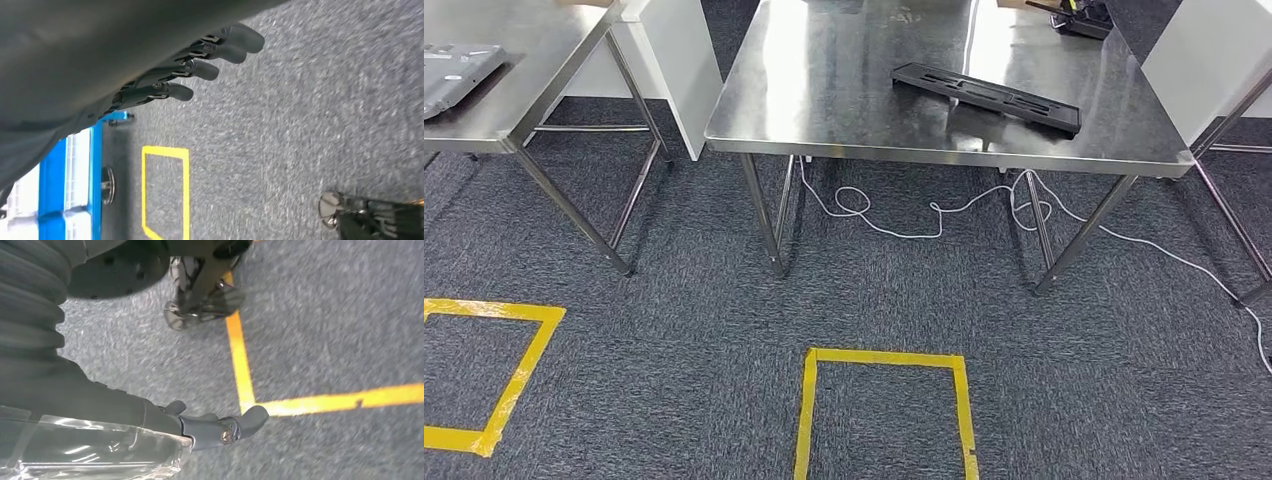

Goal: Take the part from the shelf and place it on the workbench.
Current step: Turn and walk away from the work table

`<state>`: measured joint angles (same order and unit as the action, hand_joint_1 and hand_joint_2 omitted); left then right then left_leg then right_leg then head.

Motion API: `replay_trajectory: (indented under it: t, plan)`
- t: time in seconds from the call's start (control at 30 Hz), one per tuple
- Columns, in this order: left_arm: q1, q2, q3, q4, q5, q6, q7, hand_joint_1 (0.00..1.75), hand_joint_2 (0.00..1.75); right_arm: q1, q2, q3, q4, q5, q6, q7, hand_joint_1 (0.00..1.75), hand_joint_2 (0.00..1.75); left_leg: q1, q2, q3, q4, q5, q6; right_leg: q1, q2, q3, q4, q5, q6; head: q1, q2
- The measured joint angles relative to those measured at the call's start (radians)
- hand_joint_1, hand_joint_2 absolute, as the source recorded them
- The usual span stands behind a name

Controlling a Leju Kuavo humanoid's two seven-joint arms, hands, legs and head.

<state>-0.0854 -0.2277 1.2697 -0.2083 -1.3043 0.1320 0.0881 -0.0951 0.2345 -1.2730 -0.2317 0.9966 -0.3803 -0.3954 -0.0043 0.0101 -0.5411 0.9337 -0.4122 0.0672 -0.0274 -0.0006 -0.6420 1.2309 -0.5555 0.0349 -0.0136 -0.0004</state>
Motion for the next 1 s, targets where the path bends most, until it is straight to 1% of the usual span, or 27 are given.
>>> replay_trajectory:
  t: [0.03,0.07,0.1,0.13,0.17,0.2,0.27,0.3,0.33,0.37,0.4,0.43,0.47,0.5,0.53,0.57,0.6,0.63,0.67,0.73,0.77,0.8,0.83,0.87,0.93,0.97,1.0]
  plan:
    - [0.000,-0.002,0.002,0.000,0.003,0.001,0.001,0.00,0.00,0.000,-0.004,0.001,0.000,0.003,0.000,0.001,0.00,1.75,0.003,0.001,-0.014,0.007,0.006,-0.006,-0.006,0.000,0.035,-0.041,0.024,0.017,0.000,0.000]
    - [-0.001,-0.003,0.004,0.000,0.004,0.002,0.002,0.00,0.00,-0.001,-0.006,0.002,0.000,0.005,0.001,0.003,0.00,1.75,0.006,0.002,-0.027,0.018,0.010,-0.013,-0.012,-0.001,0.084,-0.111,0.041,0.031,0.000,0.000]
    - [-0.001,-0.004,0.006,0.000,0.006,0.003,0.002,0.00,0.00,-0.002,-0.008,0.004,0.000,0.007,0.002,0.004,0.00,1.75,0.007,0.002,-0.041,0.032,0.013,-0.020,-0.012,0.000,0.133,-0.184,0.047,0.037,0.002,0.000]
    - [-0.001,-0.004,0.008,0.000,0.007,0.003,0.002,0.00,0.00,-0.003,-0.008,0.006,0.000,0.007,0.002,0.004,0.00,1.75,0.006,0.002,-0.052,0.045,0.015,-0.026,-0.010,0.001,0.165,-0.237,0.045,0.036,0.003,0.000]
    - [-0.001,-0.004,0.010,0.001,0.007,0.004,0.002,0.00,0.00,-0.004,-0.008,0.007,0.000,0.008,0.002,0.005,0.00,1.75,0.004,0.001,-0.060,0.057,0.017,-0.031,-0.009,0.003,0.179,-0.267,0.036,0.029,0.003,0.000]
    - [-0.001,-0.005,0.012,0.001,0.007,0.004,0.002,0.00,0.00,-0.004,-0.008,0.008,0.000,0.008,0.003,0.006,0.00,1.75,0.004,0.001,-0.065,0.063,0.019,-0.034,-0.006,0.004,0.178,-0.270,0.031,0.020,0.001,0.000]
    - [0.000,-0.005,0.014,0.001,0.008,0.004,0.002,0.00,0.00,-0.002,-0.009,0.009,0.000,0.009,0.003,0.009,0.00,1.75,0.011,-0.001,-0.071,0.076,0.015,-0.041,-0.012,0.002,0.165,-0.266,0.036,-0.001,-0.004,0.000]
    - [0.001,-0.005,0.014,0.001,0.008,0.004,0.002,0.00,0.00,-0.002,-0.009,0.009,0.000,0.009,0.003,0.010,0.00,1.75,0.016,-0.001,-0.078,0.092,-0.006,-0.046,-0.013,0.001,0.160,-0.265,0.041,-0.013,-0.005,0.000]
    - [0.002,-0.005,0.015,0.001,0.008,0.004,0.002,0.00,0.00,-0.001,-0.009,0.010,0.000,0.010,0.003,0.012,0.00,1.75,0.019,-0.002,-0.089,0.127,-0.045,-0.051,-0.013,-0.001,0.153,-0.266,0.049,-0.026,-0.006,0.000]
    - [0.002,-0.005,0.015,0.001,0.009,0.004,0.002,0.00,0.00,-0.001,-0.010,0.010,0.000,0.010,0.003,0.014,0.00,1.75,0.021,-0.003,-0.105,0.181,-0.097,-0.056,-0.011,-0.002,0.144,-0.265,0.057,-0.034,-0.007,0.000]
    - [0.002,-0.005,0.016,0.001,0.010,0.004,0.002,0.00,0.00,-0.001,-0.010,0.010,0.000,0.011,0.003,0.015,0.00,1.75,0.022,-0.003,-0.122,0.248,-0.149,-0.059,-0.009,-0.003,0.136,-0.265,0.065,-0.039,-0.008,0.000]
    - [0.002,-0.005,0.017,0.001,0.012,0.004,0.002,0.00,0.00,0.000,-0.011,0.011,0.000,0.011,0.003,0.017,0.00,1.75,0.023,-0.003,-0.135,0.310,-0.185,-0.061,-0.008,-0.003,0.127,-0.264,0.073,-0.040,-0.008,0.000]
    - [0.002,-0.005,0.019,0.001,0.015,0.004,0.003,0.00,0.00,0.001,-0.011,0.011,0.000,0.012,0.002,0.019,0.00,1.75,0.024,-0.003,-0.137,0.350,-0.198,-0.062,-0.006,-0.003,0.119,-0.263,0.081,-0.039,-0.008,0.000]
    - [0.002,-0.005,0.021,0.001,0.018,0.004,0.004,0.00,0.00,0.003,-0.012,0.011,0.000,0.013,0.002,0.021,0.00,1.75,0.025,-0.003,-0.123,0.356,-0.190,-0.060,-0.006,-0.003,0.111,-0.261,0.088,-0.037,-0.008,0.000]
    - [0.002,-0.005,0.023,0.001,0.021,0.003,0.006,0.00,0.00,0.004,-0.012,0.012,0.000,0.014,0.001,0.024,0.00,1.75,0.025,-0.003,-0.087,0.320,-0.165,-0.057,-0.005,-0.002,0.105,-0.260,0.094,-0.034,-0.009,0.000]
    - [0.002,-0.005,0.025,0.001,0.024,0.003,0.008,0.00,0.00,0.005,-0.012,0.012,0.000,0.015,0.000,0.027,0.00,1.75,0.025,-0.004,-0.036,0.251,-0.137,-0.051,-0.005,-0.001,0.100,-0.259,0.099,-0.030,-0.009,0.000]
    - [0.002,-0.005,0.027,0.001,0.025,0.003,0.009,0.00,0.00,0.005,-0.012,0.013,0.000,0.015,-0.001,0.029,0.00,1.75,0.024,-0.007,0.017,0.172,-0.121,-0.047,-0.004,-0.001,0.096,-0.258,0.103,-0.025,-0.009,0.000]
    - [0.002,-0.005,0.028,0.001,0.026,0.003,0.011,0.00,0.00,0.005,-0.012,0.014,0.000,0.016,-0.001,0.031,0.00,1.75,0.022,-0.010,0.058,0.108,-0.112,-0.043,-0.003,-0.001,0.093,-0.258,0.108,-0.018,-0.008,0.000]
    - [0.002,-0.006,0.029,0.001,0.027,0.003,0.011,0.00,0.00,0.004,-0.012,0.016,0.000,0.016,-0.002,0.031,0.00,1.75,0.019,-0.013,0.080,0.068,-0.111,-0.040,-0.002,-0.001,0.091,-0.258,0.113,-0.011,-0.008,0.000]
    - [0.002,-0.006,0.031,0.001,0.028,0.003,0.013,0.00,0.00,0.004,-0.012,0.017,0.000,0.016,-0.002,0.032,0.00,1.75,0.011,-0.015,0.079,0.053,-0.109,-0.035,-0.001,-0.002,0.087,-0.261,0.125,0.007,-0.008,0.000]
    - [0.002,-0.006,0.033,0.001,0.029,0.003,0.013,0.00,0.00,0.004,-0.013,0.018,0.000,0.016,-0.003,0.032,0.00,1.75,0.010,-0.013,0.073,0.048,-0.101,-0.030,-0.001,-0.003,0.084,-0.258,0.126,0.014,-0.008,0.000]
    - [0.001,-0.007,0.035,0.001,0.030,0.004,0.014,0.00,0.00,0.005,-0.014,0.018,0.000,0.016,-0.004,0.032,0.00,1.75,0.010,-0.010,0.067,0.043,-0.092,-0.023,0.000,-0.002,0.076,-0.247,0.116,0.015,-0.007,0.000]
    - [0.000,-0.008,0.037,0.001,0.031,0.004,0.015,0.00,0.00,0.005,-0.014,0.018,0.000,0.017,-0.004,0.033,0.00,1.75,0.010,-0.008,0.058,0.038,-0.081,-0.014,0.002,-0.002,0.061,-0.219,0.092,0.012,-0.005,0.000]
    - [-0.001,-0.009,0.039,0.002,0.031,0.004,0.016,0.00,0.00,0.005,-0.015,0.019,0.000,0.018,-0.005,0.034,0.00,1.75,0.009,-0.005,0.048,0.034,-0.071,-0.007,0.003,-0.002,0.038,-0.168,0.055,0.003,-0.003,0.000]
    - [-0.002,-0.010,0.040,0.002,0.033,0.005,0.018,0.00,0.00,0.005,-0.017,0.020,0.000,0.021,-0.005,0.036,0.00,1.75,0.002,-0.003,0.023,0.035,-0.053,0.002,0.005,-0.001,-0.013,-0.032,-0.023,-0.009,0.001,0.000]
    - [-0.002,-0.011,0.040,0.002,0.033,0.005,0.019,0.00,0.00,0.006,-0.018,0.020,0.000,0.021,-0.005,0.036,0.00,1.75,-0.002,-0.002,0.011,0.036,-0.045,0.003,0.005,-0.001,-0.026,0.021,-0.042,-0.007,0.002,0.000]
    - [-0.002,-0.011,0.041,0.002,0.034,0.006,0.019,0.00,0.00,0.006,-0.019,0.021,0.000,0.022,-0.006,0.037,0.00,1.75,-0.006,-0.001,-0.001,0.036,-0.036,0.004,0.007,-0.001,-0.021,0.041,-0.042,-0.002,0.003,0.000]
